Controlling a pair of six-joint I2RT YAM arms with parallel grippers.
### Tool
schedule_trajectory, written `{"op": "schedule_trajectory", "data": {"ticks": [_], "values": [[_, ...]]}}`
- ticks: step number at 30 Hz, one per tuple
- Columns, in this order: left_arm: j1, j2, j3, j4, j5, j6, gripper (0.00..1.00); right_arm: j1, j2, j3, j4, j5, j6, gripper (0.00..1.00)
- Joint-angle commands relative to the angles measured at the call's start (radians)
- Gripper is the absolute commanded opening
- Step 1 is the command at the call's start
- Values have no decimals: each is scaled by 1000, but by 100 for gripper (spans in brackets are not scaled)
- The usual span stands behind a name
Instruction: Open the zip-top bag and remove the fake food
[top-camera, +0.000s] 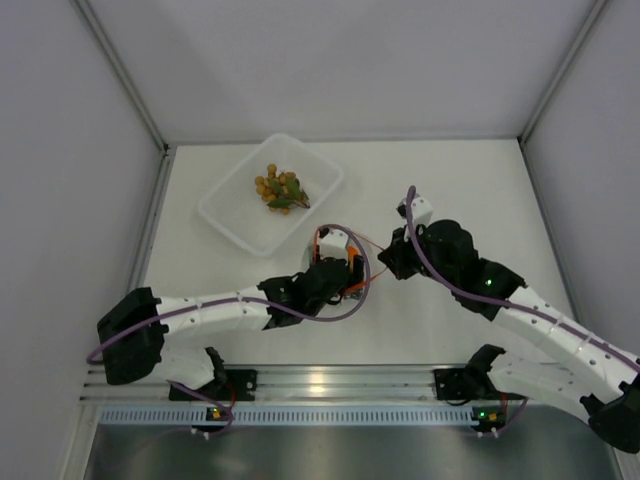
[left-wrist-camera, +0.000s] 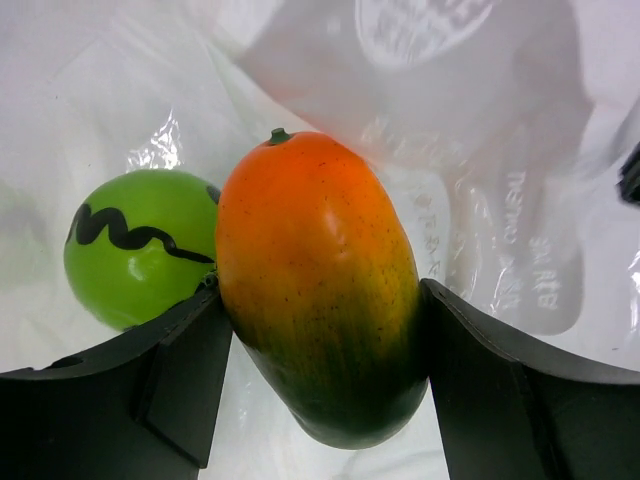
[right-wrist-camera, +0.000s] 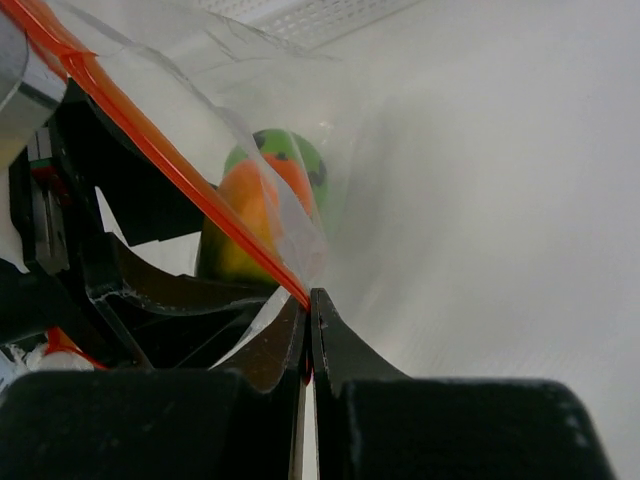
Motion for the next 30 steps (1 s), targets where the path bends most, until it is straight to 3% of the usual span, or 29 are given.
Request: {"op": "schedule_trajectory", "data": {"ticks": [1, 9, 16, 24, 30], "values": [[6, -61, 58, 31, -39, -150, 0, 32, -3, -31, 13, 86, 6, 0], [8, -107, 36, 31, -131, -308, 0, 174, -8, -95, 75, 321, 47, 0], [14, -177, 32, 3, -168, -351, 0, 234, 10, -118, 65, 538, 40, 0], [23, -278, 7, 1, -41, -376, 0, 228, 65, -75, 70, 654, 9, 0], [23, -315, -7, 3, 75, -313, 0, 179, 113, -17, 65, 638, -17, 0]]}}
